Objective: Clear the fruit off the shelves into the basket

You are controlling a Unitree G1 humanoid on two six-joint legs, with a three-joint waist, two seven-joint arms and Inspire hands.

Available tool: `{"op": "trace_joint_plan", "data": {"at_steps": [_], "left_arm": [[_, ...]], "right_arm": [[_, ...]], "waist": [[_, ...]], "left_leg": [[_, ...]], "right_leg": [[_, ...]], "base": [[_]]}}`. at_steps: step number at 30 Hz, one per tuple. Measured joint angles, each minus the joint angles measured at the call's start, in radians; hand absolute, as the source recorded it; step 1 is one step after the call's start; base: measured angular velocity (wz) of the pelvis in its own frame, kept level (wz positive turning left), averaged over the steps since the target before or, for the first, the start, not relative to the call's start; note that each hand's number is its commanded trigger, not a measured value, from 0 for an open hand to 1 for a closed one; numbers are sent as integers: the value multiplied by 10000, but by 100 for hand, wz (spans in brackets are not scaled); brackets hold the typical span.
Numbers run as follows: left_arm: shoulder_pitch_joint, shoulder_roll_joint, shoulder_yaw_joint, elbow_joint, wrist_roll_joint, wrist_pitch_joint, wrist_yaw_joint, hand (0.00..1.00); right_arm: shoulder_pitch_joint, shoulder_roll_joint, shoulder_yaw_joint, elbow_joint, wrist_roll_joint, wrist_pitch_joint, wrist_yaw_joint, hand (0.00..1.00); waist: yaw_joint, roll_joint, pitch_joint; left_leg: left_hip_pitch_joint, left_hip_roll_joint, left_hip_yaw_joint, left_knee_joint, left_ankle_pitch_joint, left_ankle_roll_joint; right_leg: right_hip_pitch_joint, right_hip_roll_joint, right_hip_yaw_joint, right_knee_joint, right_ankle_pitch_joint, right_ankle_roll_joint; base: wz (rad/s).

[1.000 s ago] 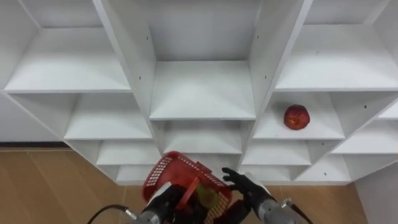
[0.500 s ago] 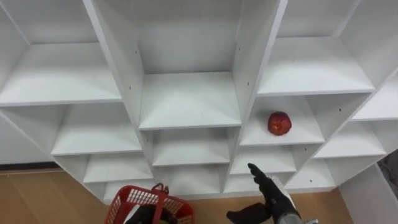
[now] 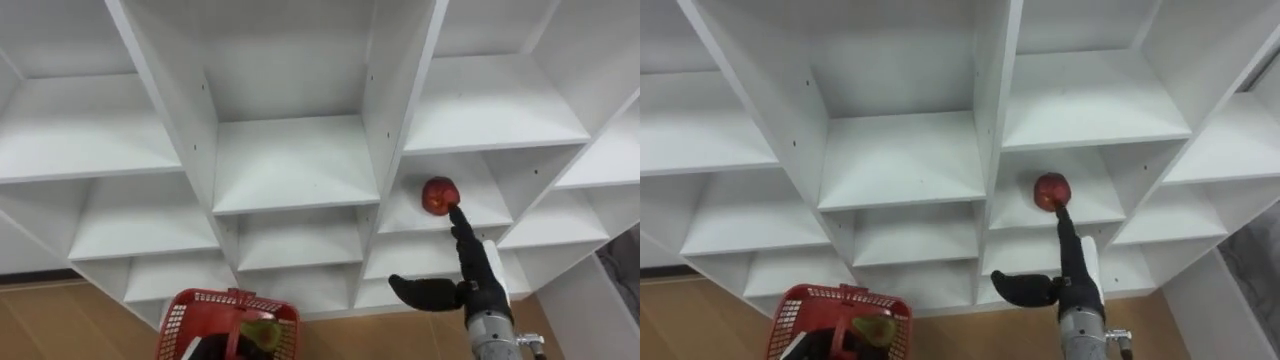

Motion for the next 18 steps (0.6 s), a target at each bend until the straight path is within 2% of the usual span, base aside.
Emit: {"op": "trace_joint_plan", "data": {"at_steps": [5,8,13,17,18], "left_arm": [[-10,18,492,-17,17,5,-18,100],[22,57,777,-270,221,9,-124,100],[227,289,800,-518,490,32,-329,100],[289,422,828,-801,907,118,-417,100],[290,443,857,-994,1074,196,-459,100]], "right_arm": [[-31,-107,-542,-3,200,0,-198,0],[-79,-466,-908,-127,374,1,-351,0],[-746,-1151,-1120,152,831,29,-363,0],[-1369,-1519,-1190,434,1142,26,-351,0],[-1556,-1601,-1212,506,1183,28,-350,0]], "waist": [[-16,-28,1],[69,-144,35],[109,-415,-19],[127,-562,9],[131,-614,39]], "left_leg": [[-22,-2,-11,5,0,0],[-8,-5,-10,7,2,-1],[-17,-4,-20,15,4,-4],[-105,-2,-86,67,4,-5],[-161,-2,-96,106,3,-5]], "right_leg": [[-4,-5,5,1,-3,4],[-7,-8,18,0,-6,7],[37,1,-11,-42,-6,7],[-21,-2,-66,17,-6,7],[-41,-7,-95,13,-6,7]], "base": [[0],[0],[0],[6],[8]]}}
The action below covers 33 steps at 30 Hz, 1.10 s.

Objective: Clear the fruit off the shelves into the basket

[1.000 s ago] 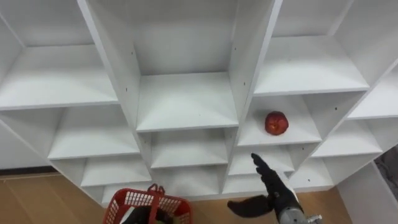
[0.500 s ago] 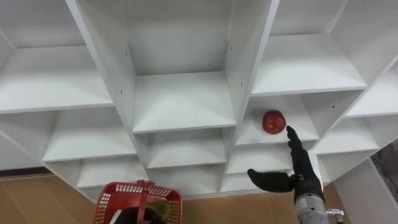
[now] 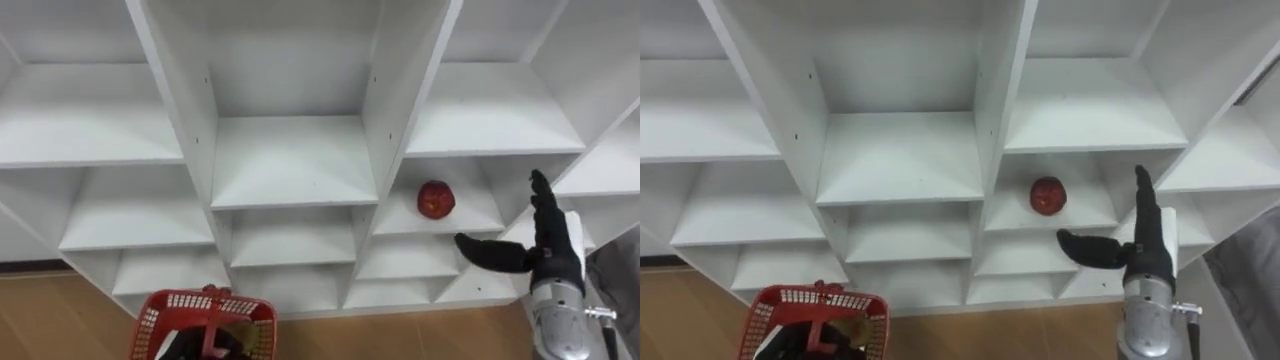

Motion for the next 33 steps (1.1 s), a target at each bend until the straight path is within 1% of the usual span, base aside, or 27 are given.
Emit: {"op": "trace_joint_plan", "data": {"at_steps": [2,3,4,5,6,8,11,14,16,19,23,27,29,30,32,33], "left_arm": [[-29,58,16,-194,97,39,-61,100],[-45,71,17,-349,95,106,-96,100],[-181,92,16,-422,98,127,-194,100],[-345,123,16,-430,156,131,-233,100],[-407,148,17,-428,203,134,-236,100],[-591,244,-60,-426,200,209,-244,100],[-802,360,-112,-123,217,276,-314,100],[-856,457,-110,182,291,387,-400,100],[-978,512,-112,574,291,497,-400,100],[-1098,519,-122,834,321,656,-396,100],[-1153,521,-106,853,517,712,-402,100],[-1293,512,-164,856,519,751,-467,100],[-1396,513,-317,956,520,750,-466,100],[-1530,482,-401,1079,595,751,-469,100],[-1577,480,-484,1089,762,751,-475,100],[-1583,482,-488,1089,802,751,-478,100]], "right_arm": [[-363,-56,4,355,5,1,33,0],[-660,-125,9,714,7,52,94,0],[-923,-259,9,899,0,218,107,0],[-1231,-341,10,1159,-6,231,113,0],[-1422,-345,24,1370,-1,258,126,0],[-2116,-353,44,2242,-1,296,221,0],[-2503,-357,61,2605,-3,423,405,0],[-2717,-356,80,3012,0,493,557,0],[-2927,-356,81,3483,6,669,584,0],[-3101,-356,81,3748,-12,791,621,0],[-3342,-356,80,4010,-15,827,685,0],[-3521,-355,276,4389,46,838,739,0],[-3531,-359,467,4627,42,838,740,0],[-3533,-359,472,4779,43,844,742,0],[-3705,-348,472,5073,44,853,746,0],[-3836,-349,469,5199,44,868,746,0]], "waist": [[34,-75,-14],[130,-103,-35],[223,-123,-43],[259,-147,-44],[261,-160,-50],[241,-187,-46],[276,-216,-44],[308,-254,-45],[437,-355,11],[510,-442,49],[536,-446,49],[646,-401,71],[715,-362,98],[784,-322,126],[832,-245,166],[834,-212,163]], "left_leg": [[-62,2,-21,18,0,-1],[-136,2,-23,51,0,-1],[-282,-3,-44,94,1,1],[-463,-6,-89,175,4,1],[-548,-5,-112,231,4,1],[-762,-10,-268,400,5,-1],[-953,-10,-396,429,9,-8],[-1049,-21,-506,454,10,-10],[-1096,-20,-534,467,12,-13],[-1322,-31,-579,617,11,-13],[-1628,-42,-603,763,11,-12],[-1864,-32,-637,874,11,-12],[-1901,-30,-658,911,10,-13],[-1962,-31,-684,950,9,-12],[-2061,-25,-692,953,9,-12],[-2167,-25,-687,965,10,-12]], "right_leg": [[-65,-1,-9,6,1,-1],[-125,-6,-19,22,1,-1],[-234,-19,-48,28,1,-2],[-364,-25,-73,40,3,-4],[-407,-31,-89,40,4,-5],[-485,-62,-261,44,4,-6],[-600,-78,-390,41,4,-7],[-667,-94,-461,44,4,-7],[-698,-104,-472,35,4,-7],[-824,-90,-485,35,4,-7],[-1046,-97,-506,52,4,-7],[-1217,-133,-623,44,29,-48],[-1225,-144,-751,49,34,-56],[-1255,-147,-766,59,36,-57],[-1424,-155,-775,207,36,-58],[-1535,-158,-778,237,36,-58]], "base": [[3],[0],[7],[10],[15],[22],[17],[11],[0],[6],[4],[2],[3],[6],[2],[0]]}}
